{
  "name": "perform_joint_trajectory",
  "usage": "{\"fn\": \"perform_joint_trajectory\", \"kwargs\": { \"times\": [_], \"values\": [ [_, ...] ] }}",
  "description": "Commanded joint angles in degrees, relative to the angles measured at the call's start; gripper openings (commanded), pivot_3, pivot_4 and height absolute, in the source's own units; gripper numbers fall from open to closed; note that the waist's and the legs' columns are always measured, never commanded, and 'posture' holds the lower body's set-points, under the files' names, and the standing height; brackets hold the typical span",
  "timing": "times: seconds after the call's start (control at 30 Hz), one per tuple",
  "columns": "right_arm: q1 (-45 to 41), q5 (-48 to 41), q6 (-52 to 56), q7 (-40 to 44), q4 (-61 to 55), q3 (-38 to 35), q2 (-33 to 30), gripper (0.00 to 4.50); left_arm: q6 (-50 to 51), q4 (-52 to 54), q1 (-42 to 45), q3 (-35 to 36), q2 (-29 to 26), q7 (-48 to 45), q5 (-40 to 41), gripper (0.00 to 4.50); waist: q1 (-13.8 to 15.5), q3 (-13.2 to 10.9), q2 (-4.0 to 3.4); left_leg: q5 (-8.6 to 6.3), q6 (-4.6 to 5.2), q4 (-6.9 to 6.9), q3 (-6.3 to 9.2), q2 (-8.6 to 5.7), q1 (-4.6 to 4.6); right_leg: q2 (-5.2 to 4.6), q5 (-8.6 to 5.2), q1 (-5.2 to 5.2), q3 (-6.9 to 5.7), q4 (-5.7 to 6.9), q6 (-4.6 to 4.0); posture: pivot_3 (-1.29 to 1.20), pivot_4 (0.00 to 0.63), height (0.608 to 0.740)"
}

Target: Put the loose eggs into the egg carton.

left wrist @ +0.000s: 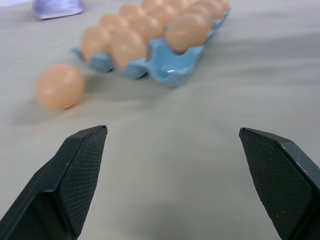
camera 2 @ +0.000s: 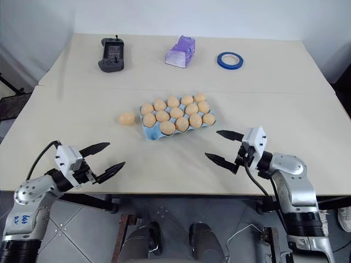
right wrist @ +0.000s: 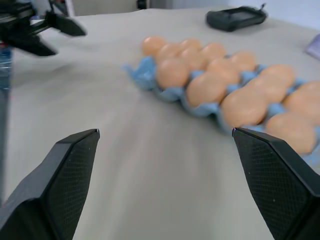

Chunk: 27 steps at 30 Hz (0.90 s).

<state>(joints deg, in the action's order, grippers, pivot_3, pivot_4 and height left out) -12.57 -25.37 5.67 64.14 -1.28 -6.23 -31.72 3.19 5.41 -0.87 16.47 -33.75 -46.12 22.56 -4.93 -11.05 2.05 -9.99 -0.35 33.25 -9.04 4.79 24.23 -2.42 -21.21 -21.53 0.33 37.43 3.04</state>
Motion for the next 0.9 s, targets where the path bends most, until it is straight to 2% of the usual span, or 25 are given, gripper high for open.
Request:
{"fn": "perform_joint_trajectory", "kwargs": {
  "times": [0.03, 0.13, 0.33, 0.6, 0.9],
  "values": [
    [0.2, -1.8, -2.2, -0.7, -4.0, -0.7, 1.0, 4.45, 1.0, -0.7, -0.7, 2.9, 0.0, 1.8, 1.4, 4.5, 0.0, 0.0, 0.0, 0.0, 0.0, 0.03, 0.0, 0.0, 0.0, -0.01, 0.01, 0.01, 0.01, 0.0, 0.01, 0.0, 0.15, 0.74],
    [0.3, -1.4, -3.0, -2.2, -5.4, 0.0, 2.5, 4.45, 3.2, -2.0, 1.2, 2.9, 0.8, 5.0, 0.9, 4.5, 0.1, 0.0, 0.0, 0.0, 0.0, 0.03, 0.01, -0.01, 0.0, -0.06, 0.01, 0.03, 0.0, 0.0, 0.01, 0.0, 0.15, 0.74],
    [-0.8, -4.6, 0.1, -5.1, -8.0, 0.7, 5.4, 4.45, 6.9, -7.9, 13.0, -1.1, 3.6, 11.4, -2.1, 4.5, 1.1, 0.0, 0.01, 0.0, -0.01, 0.04, 0.1, -0.05, 0.03, -0.08, 0.01, 0.04, -0.09, 0.0, 0.01, 0.0, 0.15, 0.74],
    [-0.7, -2.7, -1.4, -7.2, -8.0, 2.1, 6.3, 4.45, 1.4, -30.1, 33.0, -6.9, 7.5, 16.4, -10.3, 4.5, 1.9, 0.0, 0.02, 0.03, 0.05, 0.07, 0.03, -0.09, 0.06, -0.02, 0.03, 0.03, -0.06, 0.0, 0.05, 0.0, 0.15, 0.74],
    [-0.3, -2.1, -1.9, -9.0, -8.4, 2.9, 6.8, 4.45, -8.7, -54.5, 45.8, -9.6, 9.5, 12.4, -14.0, 4.5, 1.9, 0.0, 0.04, 0.13, 0.14, 0.26, -0.04, -0.02, 0.06, 0.09, 0.02, -0.02, -0.03, 0.15, 0.1, 0.0, 0.15, 0.74]
  ]
}}
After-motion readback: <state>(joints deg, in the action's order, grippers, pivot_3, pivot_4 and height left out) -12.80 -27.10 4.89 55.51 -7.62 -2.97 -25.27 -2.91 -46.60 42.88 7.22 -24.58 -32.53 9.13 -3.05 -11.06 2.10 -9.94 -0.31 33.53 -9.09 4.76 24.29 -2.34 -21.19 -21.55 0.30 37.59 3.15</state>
